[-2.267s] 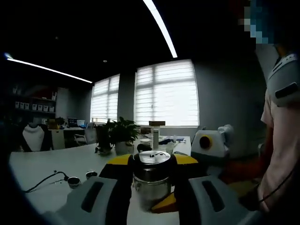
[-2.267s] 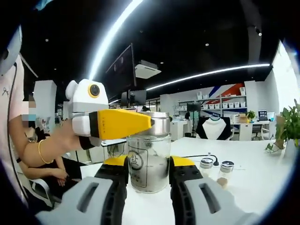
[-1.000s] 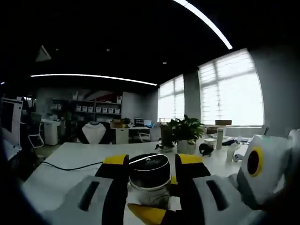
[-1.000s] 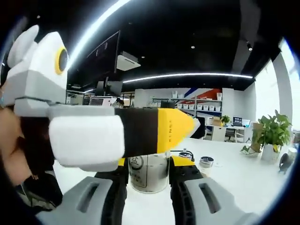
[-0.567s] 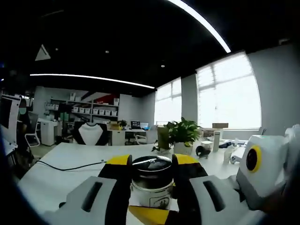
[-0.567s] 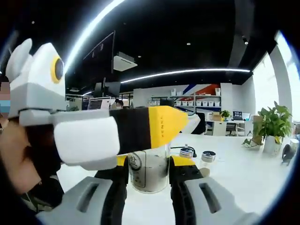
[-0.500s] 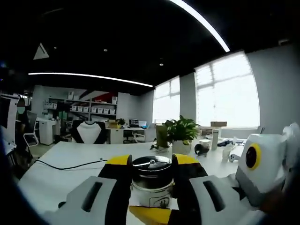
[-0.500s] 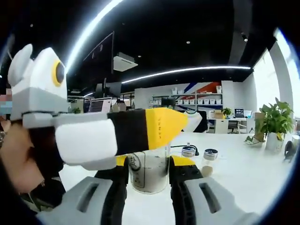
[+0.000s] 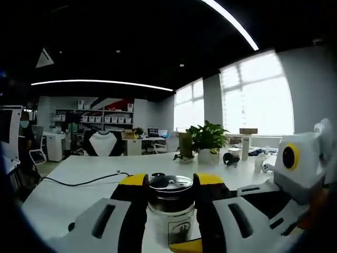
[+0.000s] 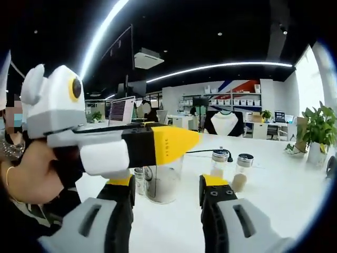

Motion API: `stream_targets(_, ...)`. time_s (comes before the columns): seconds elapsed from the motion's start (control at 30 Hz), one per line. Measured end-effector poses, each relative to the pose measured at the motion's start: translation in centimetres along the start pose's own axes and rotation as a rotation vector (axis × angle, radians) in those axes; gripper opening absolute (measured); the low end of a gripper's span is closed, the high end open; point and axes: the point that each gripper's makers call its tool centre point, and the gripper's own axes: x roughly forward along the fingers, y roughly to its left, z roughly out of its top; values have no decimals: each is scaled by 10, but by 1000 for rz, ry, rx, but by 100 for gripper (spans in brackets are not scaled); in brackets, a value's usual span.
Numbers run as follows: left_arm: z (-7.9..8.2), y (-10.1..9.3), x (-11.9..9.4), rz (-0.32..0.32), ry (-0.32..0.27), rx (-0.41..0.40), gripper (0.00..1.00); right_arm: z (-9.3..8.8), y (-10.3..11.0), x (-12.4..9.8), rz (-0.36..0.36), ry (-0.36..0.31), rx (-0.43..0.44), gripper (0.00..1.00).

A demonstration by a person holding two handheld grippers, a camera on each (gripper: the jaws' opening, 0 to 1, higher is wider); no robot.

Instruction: Rotate the seasoning bottle until the label or dispensing opening points toward the visible target arrow and the bottle remains upright within the marked orientation range

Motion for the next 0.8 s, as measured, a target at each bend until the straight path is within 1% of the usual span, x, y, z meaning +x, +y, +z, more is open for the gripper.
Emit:
stream_targets(0.1, -8, 7, 3, 14, 4, 1, 36, -4, -4, -4, -5, 18, -4, 49)
stream_targets(0.13, -12, 11, 4, 27, 10, 10, 36, -6, -6, -7, -5, 27, -8, 51)
stream_targets(0.17, -18, 17, 5, 54, 15, 28, 36, -6, -10, -9, -12, 22, 0, 52)
stream_targets(0.23, -28, 22, 7, 74, 22, 44, 36, -10, -14, -12, -27, 41, 14, 53)
stream_targets(0.33, -45, 35, 11, 90, 36, -4, 36, -12, -19, -13, -42, 48, 20, 53)
stream_targets(0.4, -51, 41, 13, 97, 42, -7, 36, -13, -21, -12, -48, 57, 26, 53)
stream_targets(0.43, -58, 45, 13, 102, 85, 11, 36, -14, -23, -12, -53, 65, 25, 53)
stream_targets(0.53, -64, 52, 16, 114, 83, 39, 36, -14, -25, -11, -60, 78, 18, 53)
stream_targets(0.57, -69, 59, 18, 119, 85, 27, 36, -14, -27, -11, -64, 86, 6, 53)
stream_targets(0.63, -72, 66, 21, 124, 80, 10, 36, -13, -29, -11, -69, 91, 2, 53)
stream_targets(0.8, -84, 77, 26, 130, 87, 31, 36, -12, -34, -9, -77, 110, -5, 53)
